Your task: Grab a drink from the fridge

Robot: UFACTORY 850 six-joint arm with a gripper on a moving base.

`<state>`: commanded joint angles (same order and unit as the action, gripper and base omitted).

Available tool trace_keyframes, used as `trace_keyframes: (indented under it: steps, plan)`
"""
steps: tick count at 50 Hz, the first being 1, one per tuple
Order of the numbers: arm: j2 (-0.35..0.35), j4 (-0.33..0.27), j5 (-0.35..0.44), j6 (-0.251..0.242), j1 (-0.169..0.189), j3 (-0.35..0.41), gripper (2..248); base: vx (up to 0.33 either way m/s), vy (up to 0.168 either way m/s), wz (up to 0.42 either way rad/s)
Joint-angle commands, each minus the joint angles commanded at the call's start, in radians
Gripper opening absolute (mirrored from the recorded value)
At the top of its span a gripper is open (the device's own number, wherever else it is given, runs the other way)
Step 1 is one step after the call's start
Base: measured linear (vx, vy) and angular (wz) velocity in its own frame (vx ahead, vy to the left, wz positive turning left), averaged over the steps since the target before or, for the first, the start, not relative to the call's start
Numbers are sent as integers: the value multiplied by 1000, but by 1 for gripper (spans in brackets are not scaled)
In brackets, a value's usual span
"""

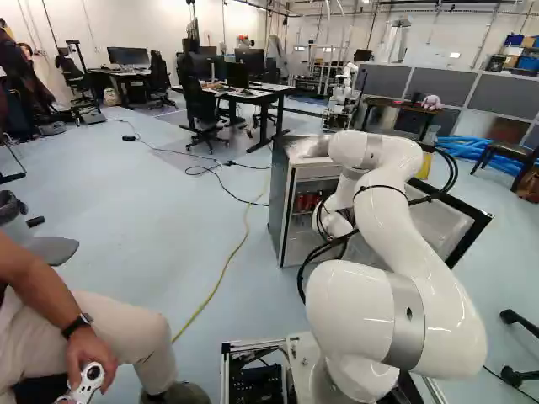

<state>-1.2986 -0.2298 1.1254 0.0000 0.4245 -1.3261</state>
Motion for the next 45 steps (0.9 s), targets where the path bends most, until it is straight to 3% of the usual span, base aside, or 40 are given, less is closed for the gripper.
trace_keyframes:
  steps: [45]
  plan:
    - [-17, 0, 45, 0, 23, -31, 142, 0, 0, 0]
